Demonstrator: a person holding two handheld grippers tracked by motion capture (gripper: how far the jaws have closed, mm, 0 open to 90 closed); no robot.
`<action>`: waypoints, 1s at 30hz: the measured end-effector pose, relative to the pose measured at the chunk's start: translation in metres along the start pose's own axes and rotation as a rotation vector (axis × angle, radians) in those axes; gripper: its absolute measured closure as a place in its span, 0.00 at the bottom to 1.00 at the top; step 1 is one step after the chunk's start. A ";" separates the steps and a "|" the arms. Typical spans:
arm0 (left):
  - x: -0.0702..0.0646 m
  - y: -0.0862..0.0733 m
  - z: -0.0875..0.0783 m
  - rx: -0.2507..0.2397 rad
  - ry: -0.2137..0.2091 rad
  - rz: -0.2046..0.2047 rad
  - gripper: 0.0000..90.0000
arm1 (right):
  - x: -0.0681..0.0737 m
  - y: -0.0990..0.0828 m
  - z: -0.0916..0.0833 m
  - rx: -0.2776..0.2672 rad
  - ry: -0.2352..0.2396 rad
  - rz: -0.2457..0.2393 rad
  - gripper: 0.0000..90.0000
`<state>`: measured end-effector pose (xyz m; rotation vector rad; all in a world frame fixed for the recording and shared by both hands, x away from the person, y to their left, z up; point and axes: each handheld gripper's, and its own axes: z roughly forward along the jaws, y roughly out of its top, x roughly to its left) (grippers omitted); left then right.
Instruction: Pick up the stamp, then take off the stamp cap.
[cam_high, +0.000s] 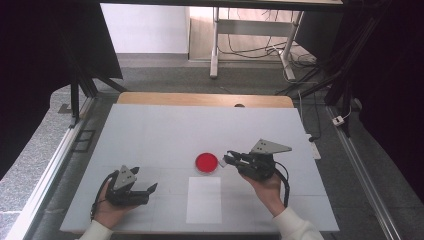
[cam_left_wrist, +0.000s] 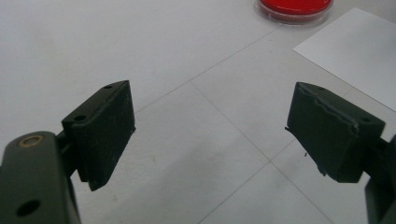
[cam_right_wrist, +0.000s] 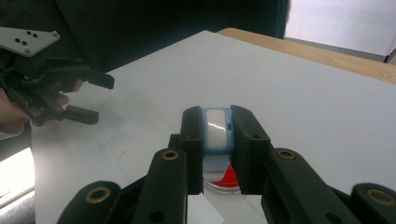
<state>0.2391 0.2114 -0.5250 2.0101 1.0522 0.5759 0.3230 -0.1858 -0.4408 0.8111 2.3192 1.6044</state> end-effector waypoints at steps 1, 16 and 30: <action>0.000 0.000 0.000 0.000 0.001 0.001 0.17 | 0.000 0.000 0.000 -0.001 0.001 0.000 0.83; -0.009 0.010 0.000 -0.053 -0.018 0.005 0.17 | -0.002 -0.001 0.000 -0.009 -0.012 0.001 0.83; -0.025 0.030 0.012 -0.040 -0.047 0.042 0.17 | 0.000 -0.003 0.002 -0.003 -0.010 0.000 0.83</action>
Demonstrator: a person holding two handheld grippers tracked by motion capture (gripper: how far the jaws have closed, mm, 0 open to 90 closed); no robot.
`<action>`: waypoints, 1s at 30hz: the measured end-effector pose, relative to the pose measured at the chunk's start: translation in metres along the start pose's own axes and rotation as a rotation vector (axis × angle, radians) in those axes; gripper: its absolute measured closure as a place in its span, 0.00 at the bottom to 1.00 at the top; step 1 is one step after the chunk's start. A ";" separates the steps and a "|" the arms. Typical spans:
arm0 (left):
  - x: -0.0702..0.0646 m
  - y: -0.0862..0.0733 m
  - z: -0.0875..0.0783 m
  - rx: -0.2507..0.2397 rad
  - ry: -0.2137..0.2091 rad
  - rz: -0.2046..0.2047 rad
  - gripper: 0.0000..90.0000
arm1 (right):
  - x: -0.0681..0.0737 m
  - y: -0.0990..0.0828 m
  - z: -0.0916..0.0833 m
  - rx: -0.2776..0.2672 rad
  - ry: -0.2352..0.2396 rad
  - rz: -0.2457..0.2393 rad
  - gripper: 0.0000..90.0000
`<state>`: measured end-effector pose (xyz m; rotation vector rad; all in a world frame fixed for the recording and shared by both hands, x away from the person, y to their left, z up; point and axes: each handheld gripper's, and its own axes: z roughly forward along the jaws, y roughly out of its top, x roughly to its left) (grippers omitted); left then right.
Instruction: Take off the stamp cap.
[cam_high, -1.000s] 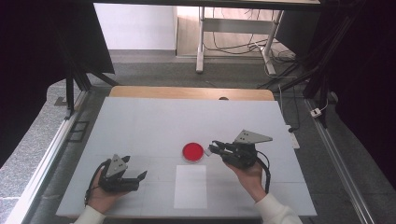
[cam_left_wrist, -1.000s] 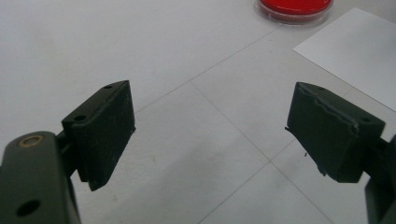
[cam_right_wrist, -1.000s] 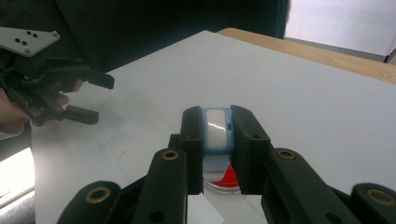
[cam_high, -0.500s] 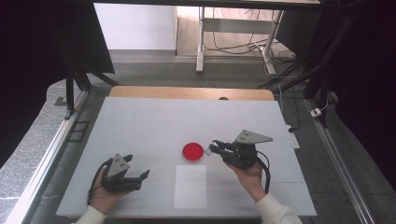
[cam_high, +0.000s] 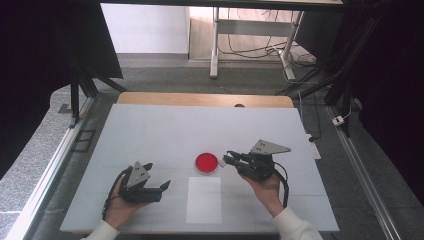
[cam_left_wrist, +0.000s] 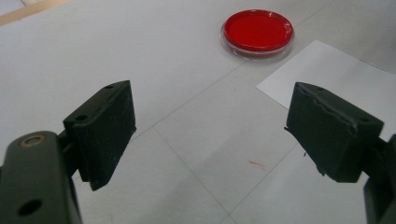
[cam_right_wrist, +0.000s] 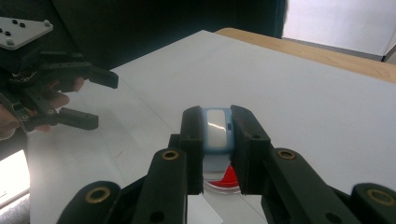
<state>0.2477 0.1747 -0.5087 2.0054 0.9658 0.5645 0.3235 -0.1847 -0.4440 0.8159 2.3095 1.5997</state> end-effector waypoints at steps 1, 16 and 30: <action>-0.001 0.002 0.001 0.002 -0.001 0.004 0.17 | 0.000 0.000 0.000 0.001 0.001 0.001 0.83; -0.015 0.026 0.016 -0.003 -0.045 0.054 0.18 | 0.000 0.000 0.000 -0.004 -0.002 0.002 0.83; -0.031 0.050 0.033 0.007 -0.103 0.086 0.18 | 0.001 0.000 0.002 -0.006 -0.001 0.004 0.83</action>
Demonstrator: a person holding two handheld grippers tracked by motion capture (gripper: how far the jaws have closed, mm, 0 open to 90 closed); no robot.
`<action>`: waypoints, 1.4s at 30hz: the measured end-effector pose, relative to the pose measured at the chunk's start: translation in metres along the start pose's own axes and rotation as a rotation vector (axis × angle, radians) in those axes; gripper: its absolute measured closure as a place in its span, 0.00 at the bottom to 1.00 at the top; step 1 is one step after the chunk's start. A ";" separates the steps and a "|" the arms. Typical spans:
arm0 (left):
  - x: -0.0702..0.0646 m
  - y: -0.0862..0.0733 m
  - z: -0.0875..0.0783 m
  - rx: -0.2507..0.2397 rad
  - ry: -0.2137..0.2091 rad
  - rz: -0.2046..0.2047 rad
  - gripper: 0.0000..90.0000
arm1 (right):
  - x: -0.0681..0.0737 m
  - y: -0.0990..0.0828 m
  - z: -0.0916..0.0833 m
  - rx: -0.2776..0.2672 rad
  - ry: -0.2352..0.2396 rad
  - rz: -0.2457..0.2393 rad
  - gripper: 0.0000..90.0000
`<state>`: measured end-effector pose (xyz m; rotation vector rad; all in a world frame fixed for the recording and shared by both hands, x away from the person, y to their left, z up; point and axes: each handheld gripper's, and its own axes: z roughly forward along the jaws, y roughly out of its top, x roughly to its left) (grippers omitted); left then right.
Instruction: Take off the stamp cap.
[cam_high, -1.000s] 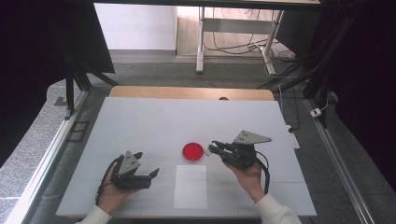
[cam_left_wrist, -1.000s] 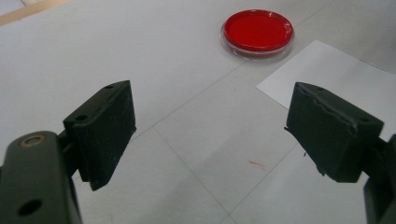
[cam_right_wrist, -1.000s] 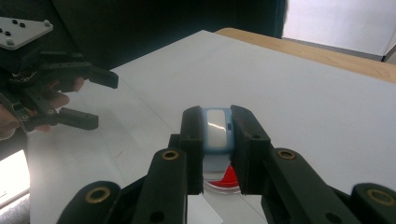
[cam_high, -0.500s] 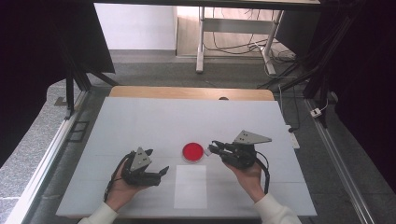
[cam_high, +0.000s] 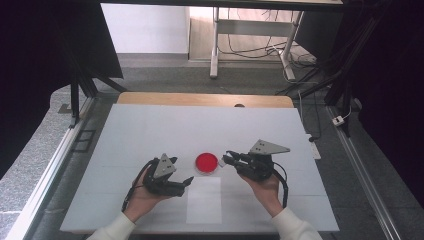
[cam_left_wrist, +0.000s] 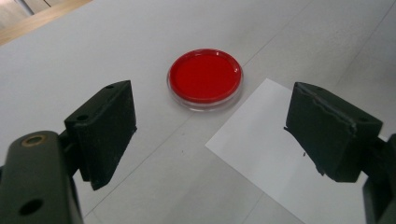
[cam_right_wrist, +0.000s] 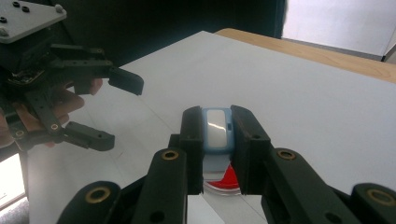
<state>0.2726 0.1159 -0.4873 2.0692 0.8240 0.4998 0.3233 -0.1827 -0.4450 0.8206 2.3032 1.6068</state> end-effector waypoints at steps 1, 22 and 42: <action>-0.001 0.001 0.002 0.000 -0.003 0.003 0.18 | 0.000 0.000 0.000 0.000 0.000 0.000 0.83; -0.016 0.022 0.022 -0.004 -0.039 0.034 0.18 | -0.001 -0.001 0.001 0.005 -0.004 0.004 0.83; -0.028 0.029 0.038 0.004 -0.052 0.052 0.20 | 0.003 -0.006 0.011 0.024 -0.001 0.003 0.83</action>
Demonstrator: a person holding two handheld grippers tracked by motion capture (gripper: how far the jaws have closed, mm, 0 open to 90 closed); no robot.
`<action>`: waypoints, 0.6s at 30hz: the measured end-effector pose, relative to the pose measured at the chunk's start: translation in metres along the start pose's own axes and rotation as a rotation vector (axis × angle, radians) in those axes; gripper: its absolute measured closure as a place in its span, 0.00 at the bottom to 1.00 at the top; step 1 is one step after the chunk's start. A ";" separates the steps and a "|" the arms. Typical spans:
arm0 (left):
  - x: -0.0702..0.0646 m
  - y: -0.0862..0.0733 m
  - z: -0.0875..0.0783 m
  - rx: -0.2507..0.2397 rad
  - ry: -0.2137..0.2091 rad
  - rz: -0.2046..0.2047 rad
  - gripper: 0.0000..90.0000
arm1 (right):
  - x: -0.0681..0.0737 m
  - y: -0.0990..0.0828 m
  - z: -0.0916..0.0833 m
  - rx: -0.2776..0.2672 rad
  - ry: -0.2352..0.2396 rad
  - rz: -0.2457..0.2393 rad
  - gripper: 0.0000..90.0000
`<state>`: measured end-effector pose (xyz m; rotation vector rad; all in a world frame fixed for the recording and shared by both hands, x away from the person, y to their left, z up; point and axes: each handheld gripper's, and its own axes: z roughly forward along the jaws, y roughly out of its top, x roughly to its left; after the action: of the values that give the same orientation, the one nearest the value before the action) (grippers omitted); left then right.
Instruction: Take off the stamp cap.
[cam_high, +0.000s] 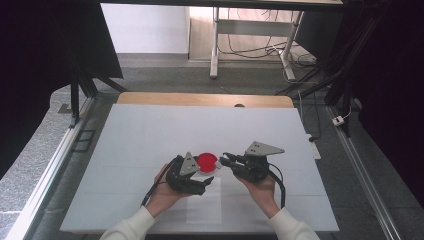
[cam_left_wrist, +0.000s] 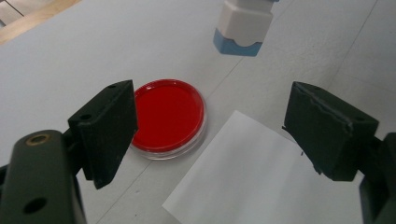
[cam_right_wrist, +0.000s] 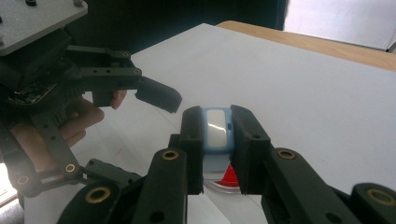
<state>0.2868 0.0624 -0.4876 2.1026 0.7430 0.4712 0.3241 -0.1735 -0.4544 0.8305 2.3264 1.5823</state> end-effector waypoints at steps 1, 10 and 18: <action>0.000 0.000 0.001 0.000 -0.001 0.002 0.20 | 0.000 0.000 0.001 -0.002 0.001 0.003 0.83; -0.003 0.005 0.008 -0.004 -0.004 0.003 0.20 | 0.001 -0.001 0.003 -0.011 0.007 0.012 0.83; -0.005 0.009 0.014 -0.005 -0.009 0.007 0.21 | 0.002 -0.002 0.004 -0.013 0.009 0.014 0.83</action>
<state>0.2936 0.0468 -0.4886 2.1017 0.7293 0.4669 0.3240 -0.1700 -0.4572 0.8403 2.3188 1.6080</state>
